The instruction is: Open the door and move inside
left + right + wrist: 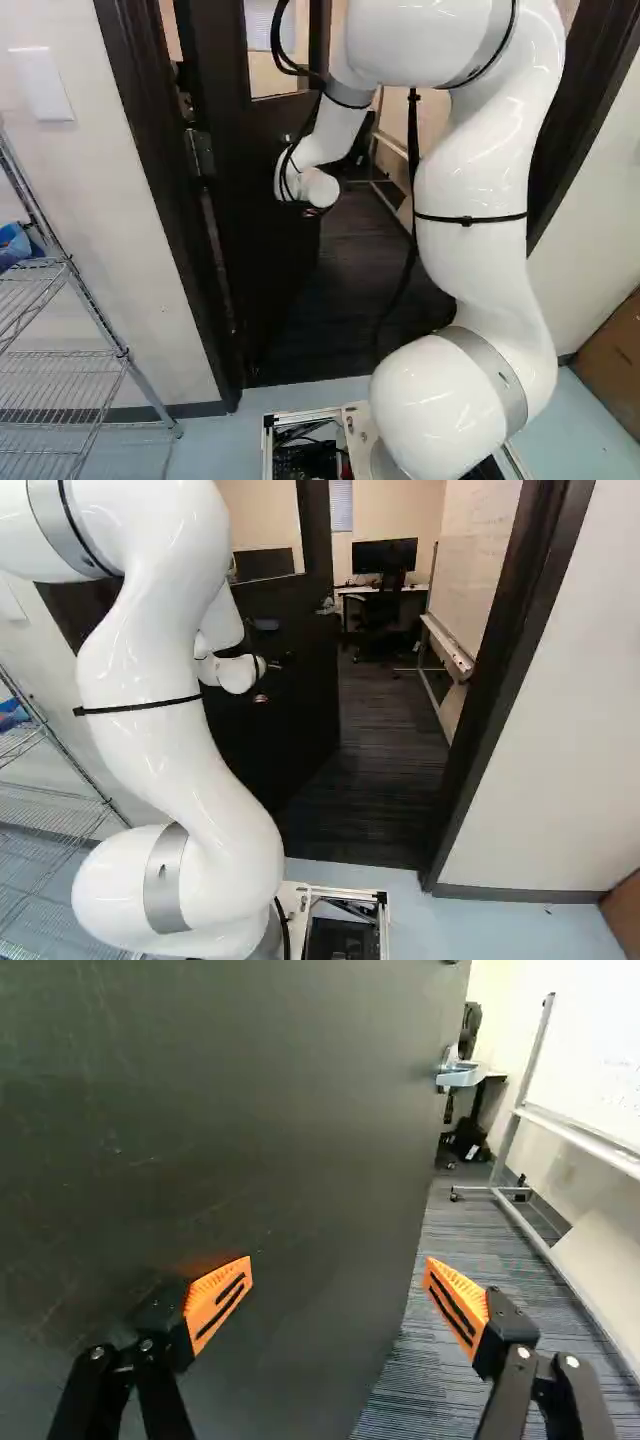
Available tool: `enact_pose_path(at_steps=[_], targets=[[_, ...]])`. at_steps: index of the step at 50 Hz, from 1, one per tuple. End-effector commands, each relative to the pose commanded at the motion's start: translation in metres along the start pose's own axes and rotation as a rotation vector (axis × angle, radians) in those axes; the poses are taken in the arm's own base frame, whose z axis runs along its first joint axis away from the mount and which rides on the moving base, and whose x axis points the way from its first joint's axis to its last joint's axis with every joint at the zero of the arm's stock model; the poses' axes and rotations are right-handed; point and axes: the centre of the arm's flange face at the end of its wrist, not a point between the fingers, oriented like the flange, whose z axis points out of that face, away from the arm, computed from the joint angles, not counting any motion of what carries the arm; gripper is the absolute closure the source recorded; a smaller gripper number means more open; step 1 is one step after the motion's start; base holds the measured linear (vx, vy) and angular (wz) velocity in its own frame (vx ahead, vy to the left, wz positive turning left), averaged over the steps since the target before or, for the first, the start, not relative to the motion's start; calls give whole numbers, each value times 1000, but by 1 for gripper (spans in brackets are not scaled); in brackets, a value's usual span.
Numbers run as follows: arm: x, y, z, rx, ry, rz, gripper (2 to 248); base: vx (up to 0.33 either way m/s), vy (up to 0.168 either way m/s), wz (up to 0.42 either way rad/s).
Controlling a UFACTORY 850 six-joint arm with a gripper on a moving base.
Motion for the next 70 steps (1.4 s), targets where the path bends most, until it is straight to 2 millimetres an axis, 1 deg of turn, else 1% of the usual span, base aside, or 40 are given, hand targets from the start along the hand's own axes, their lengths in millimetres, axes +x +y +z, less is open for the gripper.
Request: enact_pose_path(at_steps=[13, 35, 70], targets=[[0, -10, 12, 26, 6, -12, 3, 0, 0, 0], [0, -21, 22, 62, 12, -33, 3, 0, 0, 0], [0, -43, 43, 128, 27, -70, 3, 0, 0, 0]])
